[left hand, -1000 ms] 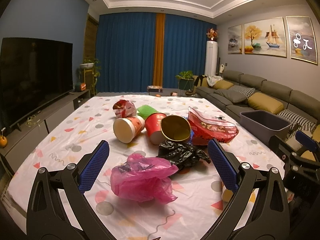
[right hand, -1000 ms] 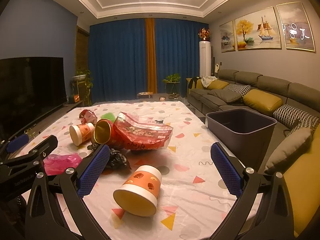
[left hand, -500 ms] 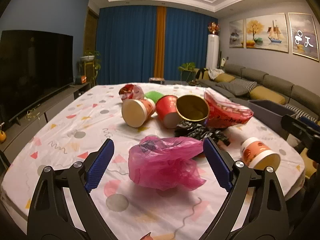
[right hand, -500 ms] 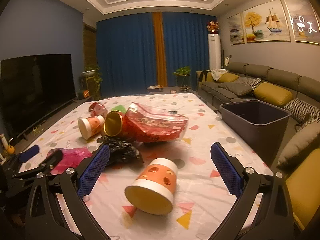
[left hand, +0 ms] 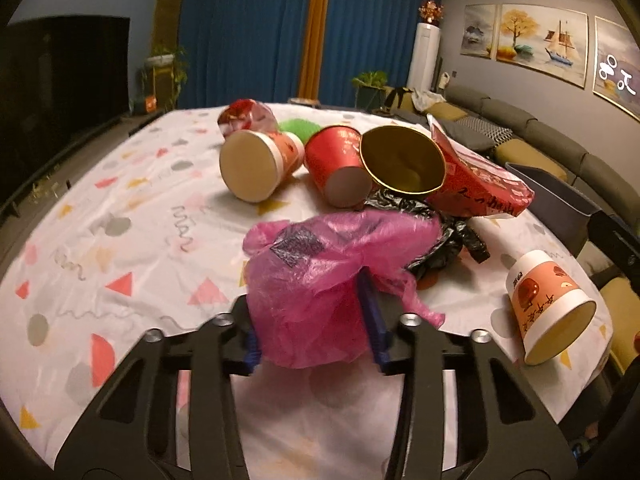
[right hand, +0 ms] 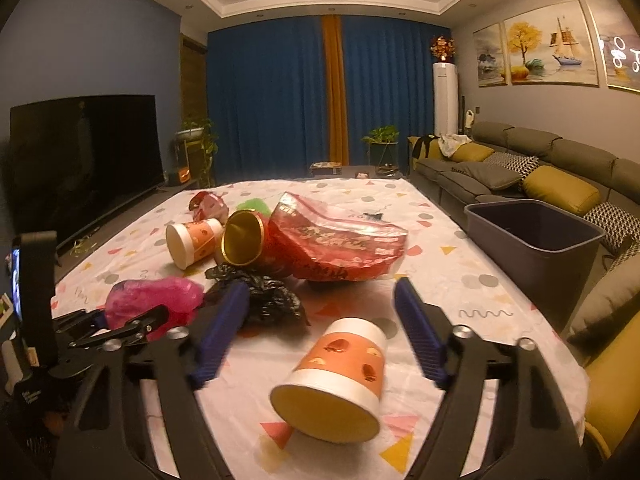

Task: Collect trash
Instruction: 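Grasp the pink plastic bag with the left gripper while the right grasps the black bag, then lift both bags and carry them over the grey bin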

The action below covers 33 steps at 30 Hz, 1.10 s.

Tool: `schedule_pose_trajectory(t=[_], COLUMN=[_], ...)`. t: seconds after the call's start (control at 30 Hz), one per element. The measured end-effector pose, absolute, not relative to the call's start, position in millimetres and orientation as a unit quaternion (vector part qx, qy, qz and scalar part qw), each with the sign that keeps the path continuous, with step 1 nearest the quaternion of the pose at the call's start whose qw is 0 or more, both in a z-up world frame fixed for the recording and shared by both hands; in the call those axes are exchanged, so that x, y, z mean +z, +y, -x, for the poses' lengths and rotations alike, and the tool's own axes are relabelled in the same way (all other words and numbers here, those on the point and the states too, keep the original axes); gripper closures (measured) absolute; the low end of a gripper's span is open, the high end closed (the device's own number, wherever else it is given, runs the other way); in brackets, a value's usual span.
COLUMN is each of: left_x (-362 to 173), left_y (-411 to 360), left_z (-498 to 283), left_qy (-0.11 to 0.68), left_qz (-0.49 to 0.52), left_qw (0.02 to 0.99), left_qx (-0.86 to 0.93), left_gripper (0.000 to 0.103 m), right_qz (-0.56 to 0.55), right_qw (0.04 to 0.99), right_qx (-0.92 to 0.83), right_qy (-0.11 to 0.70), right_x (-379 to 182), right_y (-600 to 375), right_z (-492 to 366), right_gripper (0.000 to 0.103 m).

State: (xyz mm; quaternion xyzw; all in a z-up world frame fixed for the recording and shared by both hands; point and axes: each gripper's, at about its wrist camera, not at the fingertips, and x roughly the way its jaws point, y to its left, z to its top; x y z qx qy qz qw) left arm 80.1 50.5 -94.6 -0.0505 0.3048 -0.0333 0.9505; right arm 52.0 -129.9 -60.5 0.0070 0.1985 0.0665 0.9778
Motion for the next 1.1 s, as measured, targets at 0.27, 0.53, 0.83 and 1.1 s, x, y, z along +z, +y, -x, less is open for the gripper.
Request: schedule_pose_trajectory(t=[0.27, 0.53, 0.83, 1.1], left_x=[-94, -78, -70, -72], left_y=[59, 88, 99, 104], left_z=[-79, -61, -54, -55], left_qy=[0.301, 0.269, 0.255, 0.257], left_qz=[0.069, 0.082, 0.09, 0.098], left_qw=[0.95, 0.96, 0.963, 0.961], left_qx=[-0.04, -0.005, -0.007, -0.012], left_gripper=[0.095, 0.096, 0.096, 0.096], right_qz=[0.014, 0.009, 0.005, -0.004], right_qw=[0.971, 0.955, 0.944, 0.922], right_qx=[0.111, 0.118, 0.097, 0.09], right_qy=[0.213, 0.273, 0.316, 0.377], right_x=[-66, -91, -100, -114], right_y=[-91, -60, -49, -49], right_z=[-66, -105, -138, -163], right_gripper=[0.05, 0.054, 0.054, 0.064])
